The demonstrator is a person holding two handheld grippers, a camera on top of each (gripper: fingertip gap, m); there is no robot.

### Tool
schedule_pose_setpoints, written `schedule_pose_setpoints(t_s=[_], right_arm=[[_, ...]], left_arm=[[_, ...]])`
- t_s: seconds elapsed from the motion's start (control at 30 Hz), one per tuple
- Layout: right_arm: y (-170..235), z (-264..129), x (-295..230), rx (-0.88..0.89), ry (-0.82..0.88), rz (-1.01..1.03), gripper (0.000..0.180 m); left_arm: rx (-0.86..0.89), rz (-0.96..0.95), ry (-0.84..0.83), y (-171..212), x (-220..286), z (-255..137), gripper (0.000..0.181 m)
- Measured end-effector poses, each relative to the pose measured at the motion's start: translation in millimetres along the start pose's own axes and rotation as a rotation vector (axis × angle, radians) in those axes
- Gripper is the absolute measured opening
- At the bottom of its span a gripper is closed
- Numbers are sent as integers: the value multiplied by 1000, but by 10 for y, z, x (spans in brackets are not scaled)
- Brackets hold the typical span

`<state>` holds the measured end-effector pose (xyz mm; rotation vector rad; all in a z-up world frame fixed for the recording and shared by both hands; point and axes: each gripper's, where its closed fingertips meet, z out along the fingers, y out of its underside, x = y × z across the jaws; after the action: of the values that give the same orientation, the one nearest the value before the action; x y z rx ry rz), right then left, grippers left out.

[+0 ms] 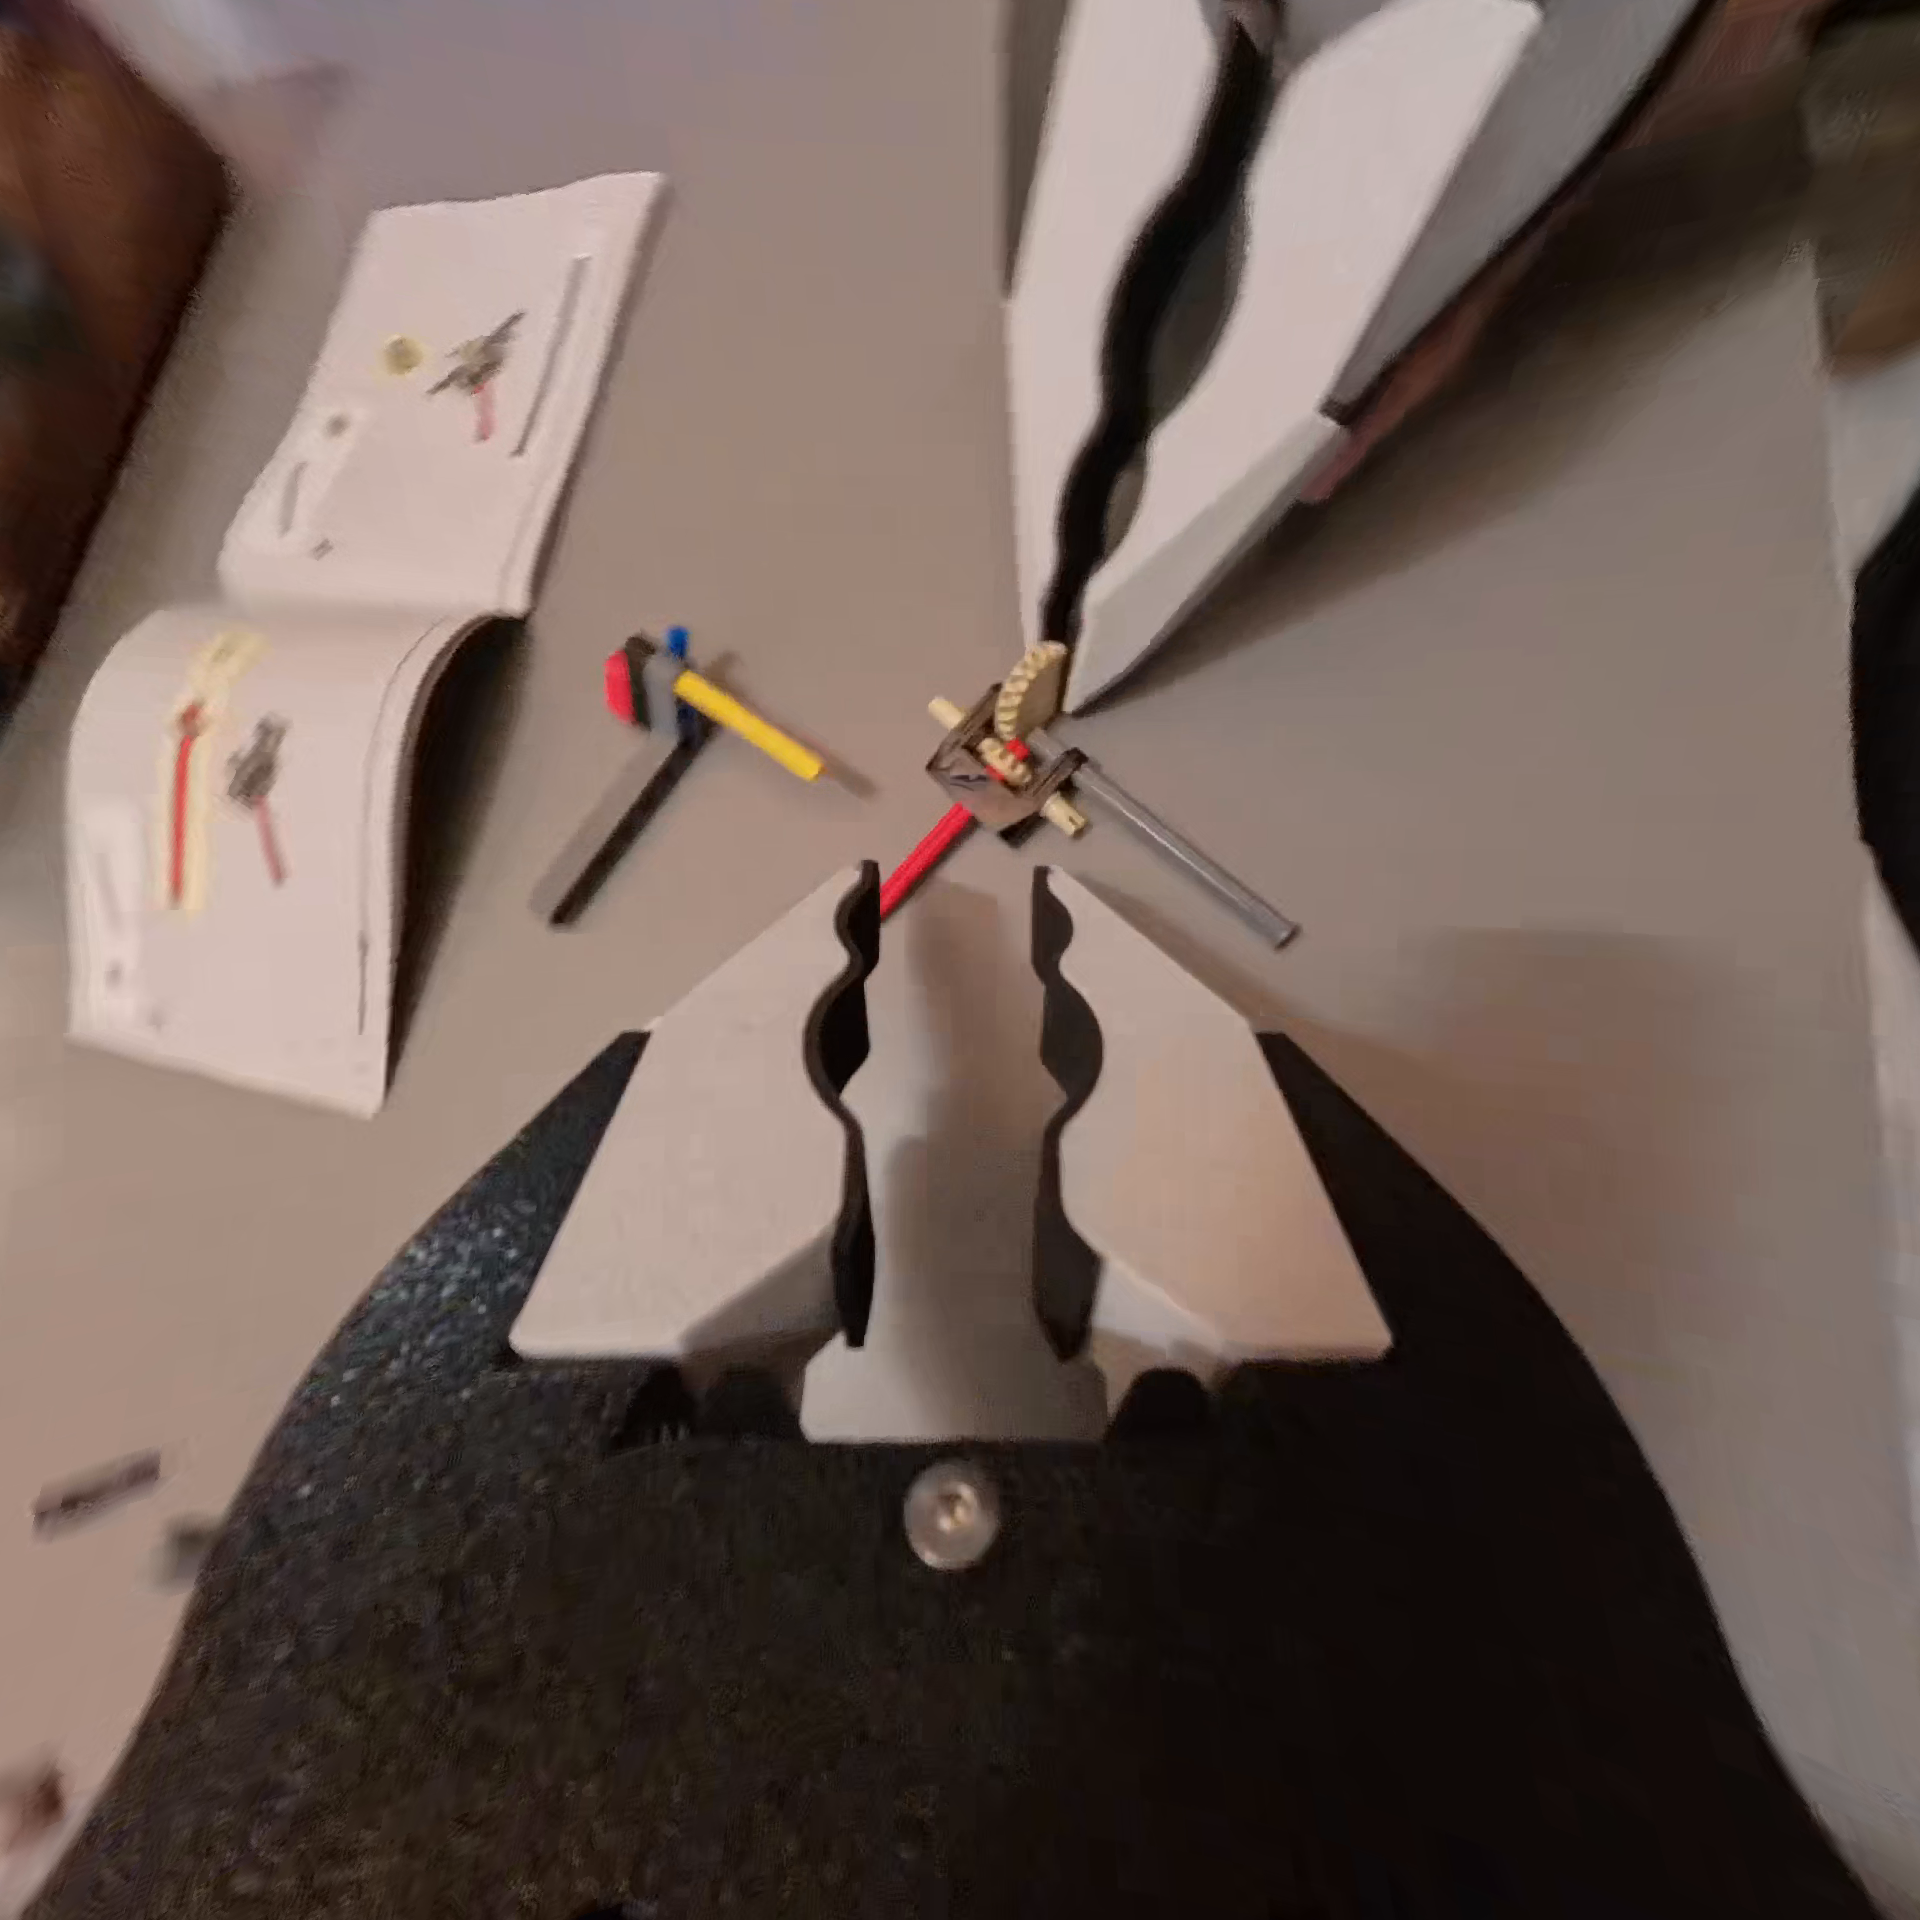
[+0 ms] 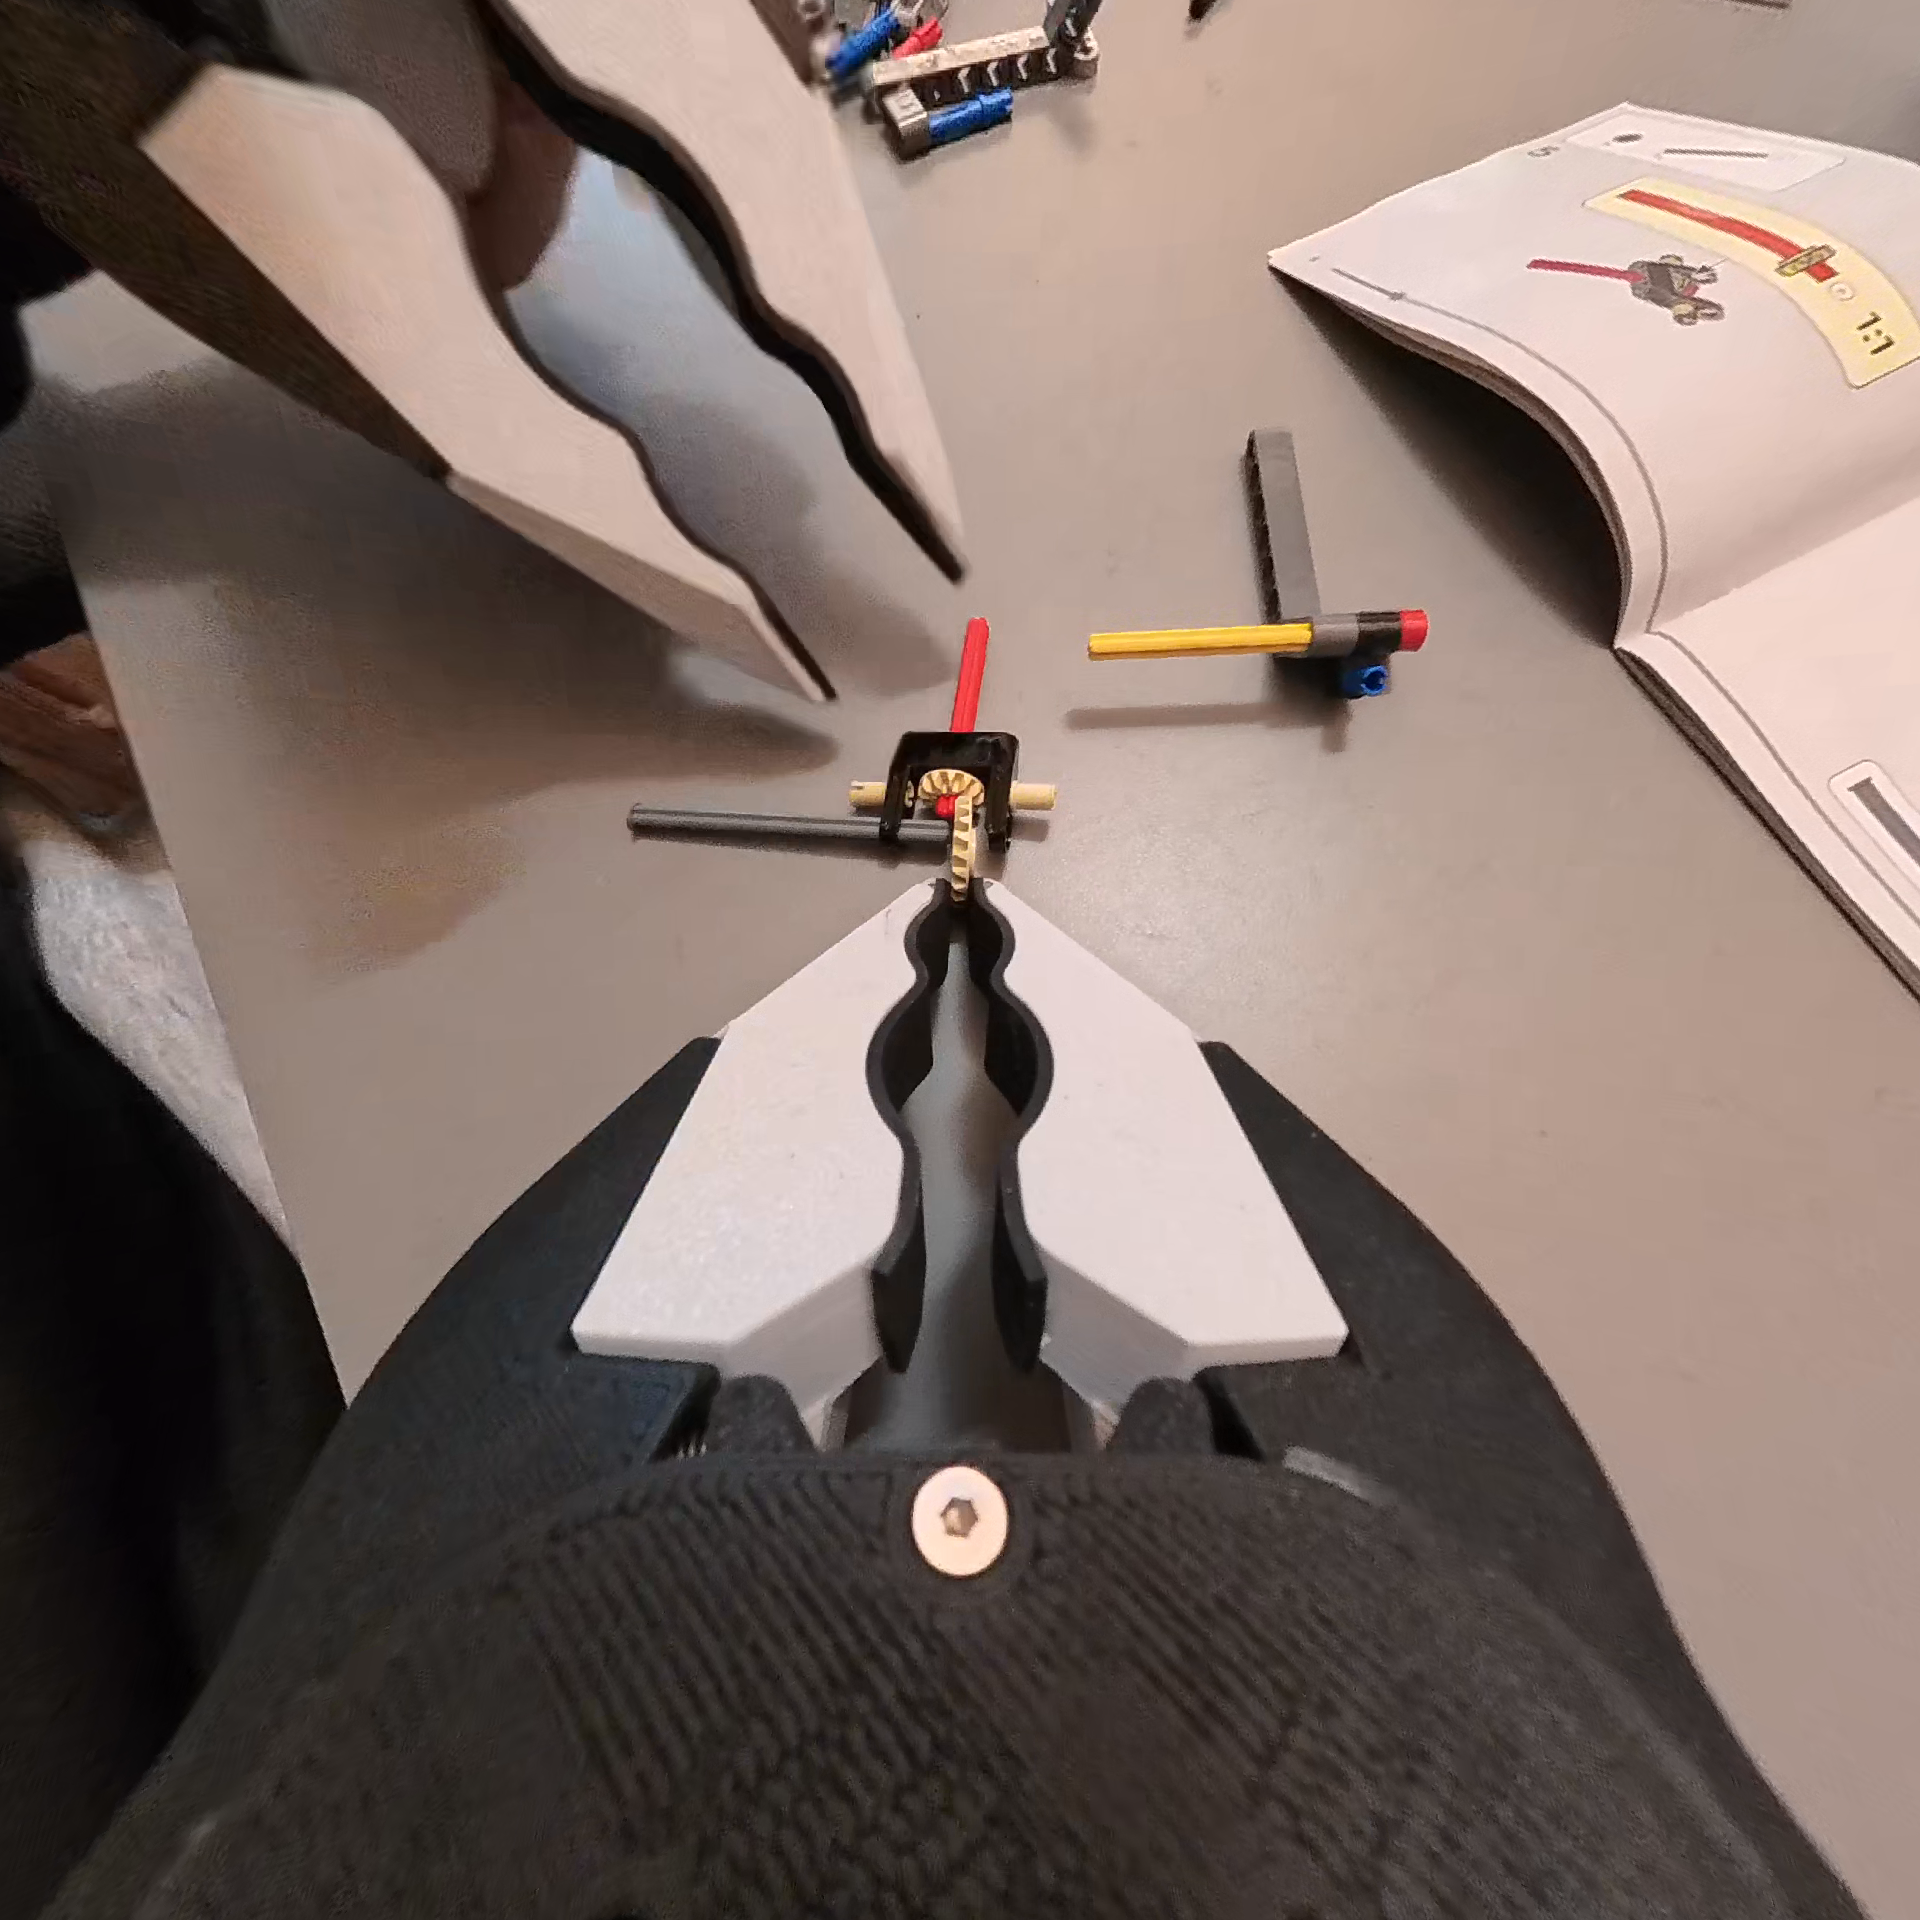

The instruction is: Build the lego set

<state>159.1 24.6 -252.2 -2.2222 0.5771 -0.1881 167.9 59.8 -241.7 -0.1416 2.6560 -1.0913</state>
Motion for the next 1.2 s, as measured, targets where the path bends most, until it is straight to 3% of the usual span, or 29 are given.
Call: schedule_pose_setpoints(t_s=[0.13,0.4,1.2], right_arm=[[0,1,1,0,8,-7,1],[0,3,10,0,1,11,1],[-107,124,-4,-4,-70,-21,1]], left_arm=[[-27,122,166,-41,47,188,18],[-27,58,307,39,18,150,14],[28,68,310,72,-1,129,14]])
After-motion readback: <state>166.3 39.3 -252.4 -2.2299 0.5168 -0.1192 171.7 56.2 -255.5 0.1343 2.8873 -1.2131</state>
